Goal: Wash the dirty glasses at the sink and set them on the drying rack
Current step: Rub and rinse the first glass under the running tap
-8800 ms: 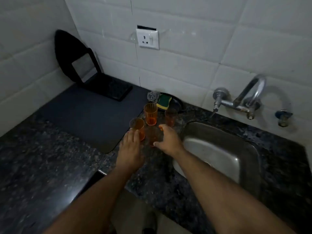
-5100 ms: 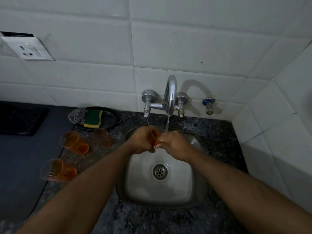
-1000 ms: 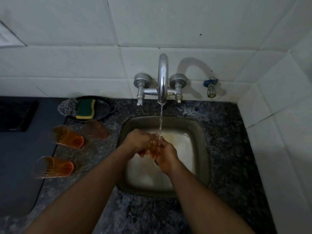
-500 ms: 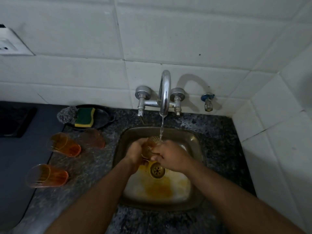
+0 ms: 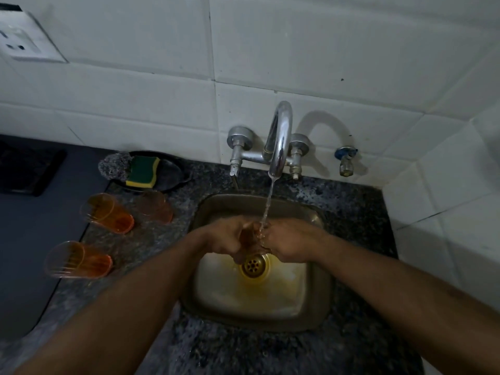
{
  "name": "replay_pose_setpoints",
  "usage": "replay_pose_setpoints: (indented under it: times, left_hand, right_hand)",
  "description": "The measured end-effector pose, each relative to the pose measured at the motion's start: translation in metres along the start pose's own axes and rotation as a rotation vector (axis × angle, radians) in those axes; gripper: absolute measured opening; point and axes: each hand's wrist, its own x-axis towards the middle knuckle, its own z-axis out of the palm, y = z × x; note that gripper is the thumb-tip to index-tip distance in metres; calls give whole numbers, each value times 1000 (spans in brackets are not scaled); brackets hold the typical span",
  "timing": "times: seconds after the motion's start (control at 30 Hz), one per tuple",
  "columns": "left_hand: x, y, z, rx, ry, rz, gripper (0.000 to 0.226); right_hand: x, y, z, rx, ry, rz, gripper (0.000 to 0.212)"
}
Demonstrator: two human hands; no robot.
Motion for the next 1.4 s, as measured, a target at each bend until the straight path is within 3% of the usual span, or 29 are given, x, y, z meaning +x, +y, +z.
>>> replay_pose_setpoints:
  times: [0.07, 0.2, 0.27, 0.33, 0.43, 0.47, 0.5, 0.57, 0.67, 0.73, 0.77, 0.87, 0.9, 0.93, 1.0, 1.1, 1.17, 1.2, 1.3, 1.33, 1.4]
  left_hand:
    - [1, 5, -2, -79, 26, 85, 65]
    - [7, 8, 17, -107, 632, 192, 41]
    - [6, 6, 27, -104, 757, 248, 30]
    - [3, 6, 23, -86, 596, 231, 34]
    - [2, 2, 8, 87, 34, 92, 47]
    - [6, -3, 5, 98, -56, 37, 50]
    - [10, -8, 4, 60, -58, 14, 55]
    - [16, -10, 8, -58, 134, 48, 64]
    - [18, -1, 31, -86, 601, 133, 40]
    - [11, 10, 40, -86, 737, 166, 30]
    - [9, 12, 39, -106, 671, 181, 30]
    - [1, 13, 17, -22, 136, 127, 38]
    - [3, 12, 11, 50, 29, 93, 43]
    - [6, 8, 9, 69, 16, 63, 51]
    - [13, 4, 12, -4, 209, 88, 58]
    - [15, 7, 35, -76, 662, 133, 35]
    - [7, 16, 43, -122, 771, 146, 30]
    - [5, 16, 42, -159, 704, 144, 30]
    - [-2, 13, 22, -67, 167, 87, 40]
    - [0, 8, 17, -16, 68, 46, 45]
    - [6, 2, 13, -28, 154, 5, 54]
  right_hand:
    - [3, 2, -4, 15, 12, 36, 20]
    - [12, -4, 3, 468, 217, 230, 16]
    - [12, -12, 3, 529, 225, 263, 14]
    - [7, -15, -2, 273, 92, 171, 16]
    - [4, -19, -17, -307, -221, 80, 16]
    - [5, -21, -20, -398, -262, 61, 17]
    - [8, -20, -20, -449, -272, 60, 19]
    - [12, -15, -21, -365, -204, 119, 22]
    - [14, -9, -12, 119, -63, 212, 12]
    - [15, -8, -9, 236, -40, 201, 19]
    - [13, -8, -8, 171, -81, 201, 17]
    - [8, -13, -13, -258, -211, 121, 21]
    - [7, -12, -13, -351, -224, 98, 23]
    - [8, -11, -11, -360, -207, 99, 22]
    - [10, -9, -7, -130, -99, 163, 18]
    - [13, -2, 3, 403, 43, 253, 21]
    - [12, -4, 4, 412, 48, 235, 22]
    - [9, -5, 2, 299, 0, 203, 18]
    - [5, -12, -16, -284, -187, 62, 18]
    - [6, -11, -19, -364, -186, 41, 20]
    - [10, -10, -19, -371, -135, 92, 21]
